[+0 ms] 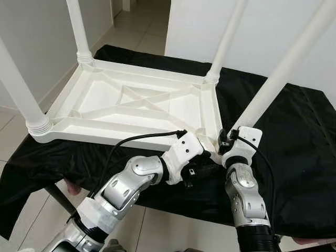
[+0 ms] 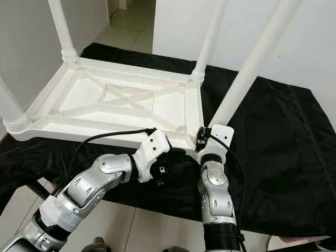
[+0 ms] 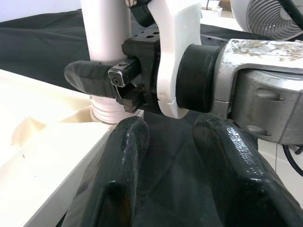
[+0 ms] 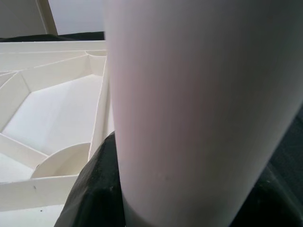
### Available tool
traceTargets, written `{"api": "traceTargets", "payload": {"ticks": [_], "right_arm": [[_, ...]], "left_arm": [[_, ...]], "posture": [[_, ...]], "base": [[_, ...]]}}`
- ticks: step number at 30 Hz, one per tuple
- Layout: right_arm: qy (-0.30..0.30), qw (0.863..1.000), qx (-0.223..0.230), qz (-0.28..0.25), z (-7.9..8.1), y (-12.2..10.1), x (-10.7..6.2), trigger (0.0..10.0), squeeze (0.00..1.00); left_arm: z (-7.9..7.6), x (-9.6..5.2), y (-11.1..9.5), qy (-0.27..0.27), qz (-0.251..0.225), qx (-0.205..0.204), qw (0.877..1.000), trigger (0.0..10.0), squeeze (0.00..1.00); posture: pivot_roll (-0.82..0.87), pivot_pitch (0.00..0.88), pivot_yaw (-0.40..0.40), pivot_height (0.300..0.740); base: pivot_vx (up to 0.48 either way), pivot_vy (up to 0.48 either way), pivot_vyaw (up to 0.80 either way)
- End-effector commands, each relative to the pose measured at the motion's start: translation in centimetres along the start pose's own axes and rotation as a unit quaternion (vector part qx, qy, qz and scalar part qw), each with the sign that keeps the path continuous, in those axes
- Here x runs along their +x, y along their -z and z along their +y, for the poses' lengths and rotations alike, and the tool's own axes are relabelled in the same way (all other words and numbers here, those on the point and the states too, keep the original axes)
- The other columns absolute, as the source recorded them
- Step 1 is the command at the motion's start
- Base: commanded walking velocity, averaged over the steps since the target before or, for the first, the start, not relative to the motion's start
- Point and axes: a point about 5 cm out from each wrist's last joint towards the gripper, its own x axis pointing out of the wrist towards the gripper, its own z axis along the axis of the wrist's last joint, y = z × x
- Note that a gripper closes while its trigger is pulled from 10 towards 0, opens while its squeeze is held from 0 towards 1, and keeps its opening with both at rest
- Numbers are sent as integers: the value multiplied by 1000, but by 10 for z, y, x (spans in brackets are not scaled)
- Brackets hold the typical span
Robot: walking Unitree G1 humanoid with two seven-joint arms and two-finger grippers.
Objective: Building children table
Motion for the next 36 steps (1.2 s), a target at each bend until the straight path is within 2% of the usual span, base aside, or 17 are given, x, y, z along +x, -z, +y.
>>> {"api": "traceTargets", "payload": {"ticks": [1,7,8,12,14,16,18,19,20,23,24,27,29,33,36], "right_arm": [[5,1000,22,-2,8,-3,-4,10000,0],[-11,1000,15,-2,10,-7,-5,10000,0],[-18,1000,20,-2,11,-8,-5,10000,1000],[-17,1000,25,-5,5,-10,-5,10000,1000],[-13,1000,20,-7,-3,-10,-4,10000,1000],[-13,1000,20,-7,-3,-10,-4,10000,1000],[-18,1000,10,-4,-14,-9,-2,10000,1000],[-18,1000,10,-4,-14,-9,-2,10000,1000],[-37,999,-5,-2,-24,-7,-2,10000,1000],[-49,999,-14,-2,-27,-7,-2,10000,1000],[-72,997,-18,2,-27,-5,-4,10000,0],[-92,995,-25,4,-28,-4,-6,10000,0],[-134,990,-37,1,-31,-3,-9,10000,0],[-196,979,-57,3,-47,-5,-4,10000,0],[-212,975,-63,6,-50,-5,-3,10000,0]], "left_arm": [[-7,2,1,43,-2,-1,999,10000,0],[-6,2,0,41,-1,0,999,10000,0],[-6,2,0,40,-2,0,999,10000,0],[-6,2,0,37,-3,-3,999,10000,0],[-6,2,0,36,-4,-4,999,10000,0],[-6,2,0,36,-4,-4,999,10000,0],[-5,2,-1,36,-4,-4,999,10000,0],[-5,2,-1,36,-4,-4,999,10000,0],[-5,1,-1,35,-4,-4,999,10000,0],[-4,1,-1,35,-4,-4,999,10000,0],[-4,1,-1,35,-4,-4,999,10000,0],[-4,1,-1,34,-4,-4,999,10000,0],[-3,1,-2,34,-4,-3,999,10000,0],[-2,2,-3,36,-4,-1,999,10000,0],[-2,2,-3,37,-4,-1,999,10000,0]], "posture": [[64,0,-106,740],[68,0,-110,740],[69,0,-112,740],[68,0,-113,740],[67,0,-112,740],[67,0,-112,740],[66,0,-108,740],[66,0,-108,740],[63,0,-104,740],[62,0,-101,740],[62,0,-101,740],[62,0,-99,740],[61,0,-94,740],[54,0,-85,740],[54,0,-84,740]], "base": [[0,0,0],[0,0,0],[0,0,0],[0,0,0],[0,0,0],[0,0,0],[0,0,0],[0,0,0],[0,0,0],[0,0,0],[0,0,0],[0,0,0],[0,0,0],[0,0,0],[0,0,0]]}}
